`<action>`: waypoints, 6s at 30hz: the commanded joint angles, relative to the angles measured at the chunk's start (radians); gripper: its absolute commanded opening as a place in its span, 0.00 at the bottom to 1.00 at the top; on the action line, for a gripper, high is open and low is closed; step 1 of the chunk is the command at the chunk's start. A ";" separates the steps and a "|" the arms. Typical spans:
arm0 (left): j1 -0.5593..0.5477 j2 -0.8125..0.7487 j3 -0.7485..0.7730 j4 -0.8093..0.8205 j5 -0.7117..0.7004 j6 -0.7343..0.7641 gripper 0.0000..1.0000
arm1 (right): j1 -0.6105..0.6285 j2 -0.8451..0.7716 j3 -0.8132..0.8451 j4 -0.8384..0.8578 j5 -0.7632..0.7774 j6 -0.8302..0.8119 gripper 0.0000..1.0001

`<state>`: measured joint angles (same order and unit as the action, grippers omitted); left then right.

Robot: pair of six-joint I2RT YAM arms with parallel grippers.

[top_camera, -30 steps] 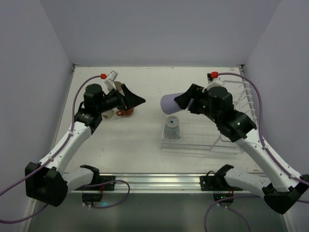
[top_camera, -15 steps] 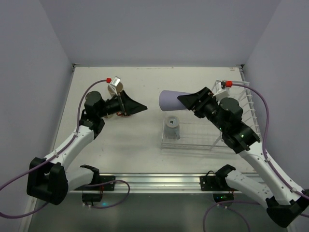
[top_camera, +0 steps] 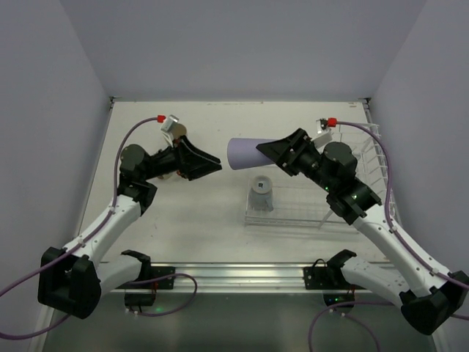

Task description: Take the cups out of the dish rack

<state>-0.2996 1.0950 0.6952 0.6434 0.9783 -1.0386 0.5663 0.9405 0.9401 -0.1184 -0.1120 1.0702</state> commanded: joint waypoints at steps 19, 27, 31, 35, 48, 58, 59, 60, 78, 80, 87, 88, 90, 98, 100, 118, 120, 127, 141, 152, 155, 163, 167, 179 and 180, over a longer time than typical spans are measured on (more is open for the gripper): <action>-0.079 0.034 0.076 0.059 -0.003 -0.018 0.71 | -0.002 0.113 -0.133 0.446 -0.247 0.174 0.00; -0.093 0.045 0.072 0.052 -0.009 -0.018 0.52 | -0.002 0.153 -0.207 0.635 -0.295 0.257 0.00; -0.093 0.042 0.073 0.022 -0.023 -0.003 0.14 | 0.006 0.124 -0.202 0.596 -0.272 0.209 0.00; -0.088 0.022 0.146 -0.166 -0.126 0.162 0.00 | 0.017 0.054 -0.158 0.414 -0.172 0.108 0.83; -0.041 0.264 0.800 -1.234 -0.963 0.807 0.00 | 0.017 -0.108 0.037 -0.354 0.264 -0.104 0.99; 0.027 0.700 1.283 -1.544 -1.214 0.939 0.00 | 0.020 -0.143 0.039 -0.431 0.284 -0.185 0.99; 0.031 0.715 1.315 -1.548 -1.215 0.939 0.00 | 0.020 -0.146 0.035 -0.432 0.285 -0.188 0.99; 0.036 0.735 1.326 -1.550 -1.219 0.939 0.00 | 0.018 -0.147 0.031 -0.435 0.287 -0.194 0.99; 0.042 0.700 1.178 -1.481 -1.212 0.936 0.00 | 0.020 -0.121 -0.012 -0.403 0.268 -0.217 0.99; 0.042 0.686 1.147 -1.470 -1.198 0.931 0.00 | 0.020 -0.118 -0.017 -0.395 0.267 -0.216 0.99; 0.042 0.617 1.100 -1.429 -1.198 0.931 0.00 | 0.020 -0.111 -0.023 -0.389 0.261 -0.213 0.99; 0.042 0.617 1.101 -1.435 -1.192 0.933 0.00 | 0.018 -0.109 -0.023 -0.389 0.262 -0.211 0.99; 0.042 0.617 1.100 -1.436 -1.179 0.931 0.00 | 0.020 -0.109 -0.021 -0.389 0.256 -0.211 0.99; 0.040 0.629 1.103 -1.459 -1.126 0.933 0.00 | 0.018 -0.115 -0.021 -0.400 0.258 -0.213 0.99; 0.040 0.632 1.110 -1.475 -1.116 0.931 0.00 | 0.020 -0.120 -0.024 -0.399 0.259 -0.211 0.99; 0.028 0.618 1.017 -1.478 -1.086 0.916 0.00 | 0.020 -0.120 -0.029 -0.395 0.248 -0.205 0.99; 0.025 0.620 1.004 -1.472 -1.087 0.914 0.00 | 0.018 -0.121 -0.029 -0.394 0.248 -0.207 0.99; 0.024 0.661 1.020 -1.464 -1.101 0.911 0.04 | 0.018 -0.118 -0.021 -0.409 0.255 -0.211 0.99; 0.024 0.704 1.089 -1.455 -1.133 0.901 0.43 | 0.018 -0.098 -0.009 -0.420 0.259 -0.222 0.99; 0.024 0.592 1.069 -1.414 -1.107 0.888 0.46 | 0.035 0.012 0.031 -0.472 0.275 -0.282 0.99; 0.019 0.530 1.017 -1.377 -1.060 0.879 0.47 | 0.090 0.059 0.068 -0.504 0.337 -0.299 0.99; 0.019 0.275 0.764 -1.141 -0.781 0.792 0.62 | 0.207 0.211 0.203 -0.630 0.482 -0.383 0.99; 0.019 0.191 0.638 -1.001 -0.649 0.738 0.68 | 0.213 0.212 0.189 -0.642 0.477 -0.447 0.99; 0.019 0.180 0.527 -0.901 -0.517 0.670 0.69 | 0.214 0.196 0.154 -0.655 0.394 -0.673 0.98; 0.019 0.178 0.526 -0.901 -0.515 0.670 0.69 | 0.214 0.196 0.151 -0.647 0.396 -0.682 0.98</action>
<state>-0.2771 1.2793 1.2293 -0.3344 0.4091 -0.3447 0.7742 1.1530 1.0943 -0.7639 0.3077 0.4740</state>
